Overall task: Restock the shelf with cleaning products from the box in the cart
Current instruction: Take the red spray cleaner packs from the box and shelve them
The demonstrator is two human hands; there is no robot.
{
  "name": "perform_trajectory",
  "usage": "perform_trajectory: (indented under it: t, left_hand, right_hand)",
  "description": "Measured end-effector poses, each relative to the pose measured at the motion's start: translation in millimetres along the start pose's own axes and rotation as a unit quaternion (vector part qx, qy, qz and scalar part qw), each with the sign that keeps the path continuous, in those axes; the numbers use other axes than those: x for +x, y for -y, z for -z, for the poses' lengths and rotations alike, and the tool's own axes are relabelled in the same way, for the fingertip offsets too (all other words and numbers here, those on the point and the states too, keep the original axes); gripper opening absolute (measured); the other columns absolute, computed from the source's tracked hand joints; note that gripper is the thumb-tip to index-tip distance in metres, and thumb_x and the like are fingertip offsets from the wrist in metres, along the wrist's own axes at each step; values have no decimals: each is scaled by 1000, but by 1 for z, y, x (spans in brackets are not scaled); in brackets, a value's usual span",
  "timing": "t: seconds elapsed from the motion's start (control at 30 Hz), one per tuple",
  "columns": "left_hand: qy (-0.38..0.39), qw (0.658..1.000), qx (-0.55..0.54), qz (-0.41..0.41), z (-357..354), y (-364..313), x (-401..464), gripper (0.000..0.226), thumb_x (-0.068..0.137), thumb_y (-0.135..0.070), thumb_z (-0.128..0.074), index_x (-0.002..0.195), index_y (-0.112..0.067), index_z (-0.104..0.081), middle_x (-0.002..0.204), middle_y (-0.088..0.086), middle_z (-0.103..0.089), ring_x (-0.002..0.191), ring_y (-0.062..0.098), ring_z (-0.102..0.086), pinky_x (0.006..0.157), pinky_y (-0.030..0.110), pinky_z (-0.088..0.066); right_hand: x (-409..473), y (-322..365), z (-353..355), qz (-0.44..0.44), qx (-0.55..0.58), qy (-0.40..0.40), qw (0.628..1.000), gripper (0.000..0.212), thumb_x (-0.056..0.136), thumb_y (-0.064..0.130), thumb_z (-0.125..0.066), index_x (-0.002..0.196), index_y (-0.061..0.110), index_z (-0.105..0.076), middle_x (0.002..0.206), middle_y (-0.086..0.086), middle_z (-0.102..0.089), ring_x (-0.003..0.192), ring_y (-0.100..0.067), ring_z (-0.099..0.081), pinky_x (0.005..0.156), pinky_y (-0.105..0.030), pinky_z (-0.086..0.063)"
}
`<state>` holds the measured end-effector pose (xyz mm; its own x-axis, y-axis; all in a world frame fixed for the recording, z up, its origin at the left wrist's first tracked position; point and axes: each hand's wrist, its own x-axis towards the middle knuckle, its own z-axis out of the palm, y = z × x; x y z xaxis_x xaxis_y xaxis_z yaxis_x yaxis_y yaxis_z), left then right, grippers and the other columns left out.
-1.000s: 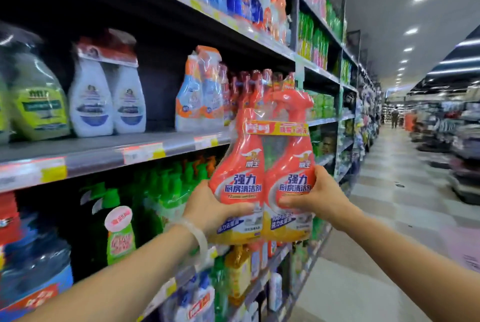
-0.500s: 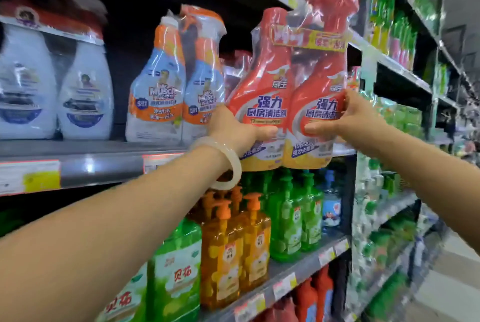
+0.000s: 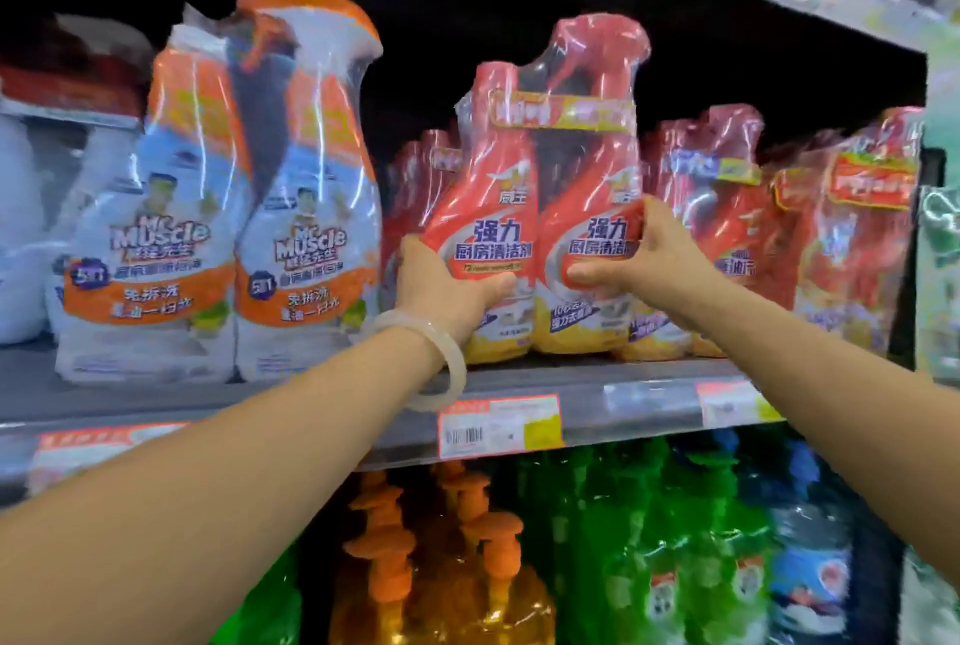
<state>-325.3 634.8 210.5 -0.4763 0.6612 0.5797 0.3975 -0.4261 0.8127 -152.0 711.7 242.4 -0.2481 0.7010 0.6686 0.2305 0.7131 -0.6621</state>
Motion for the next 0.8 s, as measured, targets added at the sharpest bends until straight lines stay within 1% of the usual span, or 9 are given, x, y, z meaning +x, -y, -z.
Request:
perform_trajectory:
  t: [0.1, 0.2, 0.3, 0.33, 0.4, 0.47, 0.57, 0.67, 0.8]
  left_hand:
    - [-23, 999, 41, -2, -2, 8, 0, 68, 76, -14, -78, 126, -3, -34, 122, 7, -54, 115, 24, -54, 101, 34, -41]
    - [-41, 995, 88, -8, -2, 10, 3, 71, 77, -18, -77, 129, -3, -31, 126, 9, -52, 116, 25, -53, 99, 33, -41]
    - [-50, 990, 130, -10, -3, 11, 6, 81, 77, -22, -76, 136, -2, -24, 135, 13, -47, 123, 30, -49, 106, 42, -39]
    - [-49, 988, 144, -8, -4, 11, 6, 88, 77, -24, -76, 141, -2, -20, 139, 15, -42, 128, 30, -44, 108, 43, -36]
    - [-46, 985, 167, 0, -6, 11, 7, 104, 77, -25, -76, 149, -4, -4, 149, 16, -27, 137, 30, -31, 114, 42, -28]
    - [-45, 984, 174, 9, -8, 11, 8, 117, 75, -26, -78, 149, -7, 11, 155, 14, -15, 143, 29, -19, 117, 44, -21]
    - [-52, 984, 170, 24, -9, 12, 15, 119, 73, -24, -80, 150, -9, 10, 154, 14, -14, 142, 31, -20, 117, 47, -23]
    - [-66, 982, 175, 34, -11, 13, 20, 116, 73, -22, -80, 150, -8, 6, 153, 15, -14, 141, 33, -22, 116, 47, -24]
    - [-87, 977, 187, 45, -16, 15, 26, 109, 75, -20, -78, 149, -8, 2, 153, 15, -16, 140, 34, -24, 115, 46, -25]
  right_hand:
    - [7, -16, -9, 20, -16, 15, 1000, 70, 63, 12, -86, 114, 9, -38, 102, -6, -63, 94, -23, -66, 82, -43, -57]
    - [6, -23, -14, 27, -53, 26, 998, 67, 67, 23, -84, 114, 10, -37, 102, -2, -62, 94, -17, -64, 86, -38, -55]
    - [7, -21, -14, 14, -111, 41, 993, 73, 71, 30, -81, 120, 6, -33, 110, -6, -60, 91, -14, -61, 76, -28, -52]
    - [8, -19, -14, 4, -137, 53, 989, 84, 70, 33, -81, 128, 4, -27, 118, -9, -57, 96, -16, -60, 78, -29, -52]
    - [11, -13, -14, -24, -198, 83, 976, 123, 66, 38, -81, 146, 1, 4, 143, -13, -41, 120, -26, -52, 97, -37, -47]
    - [12, -6, -16, -38, -260, 99, 960, 136, 67, 42, -80, 143, -1, 25, 154, -14, -25, 131, -31, -42, 104, -39, -41]
    - [15, -1, -21, -45, -280, 94, 954, 135, 67, 41, -80, 142, -7, 21, 151, -18, -28, 130, -31, -43, 105, -37, -40]
    - [18, -6, -30, -42, -257, 71, 963, 128, 68, 35, -81, 146, -6, 11, 147, -20, -34, 126, -31, -47, 97, -32, -43]
    - [32, -24, -44, -57, -181, 56, 980, 127, 59, 30, -88, 147, 4, 0, 143, -18, -38, 125, -34, -48, 101, -43, -45]
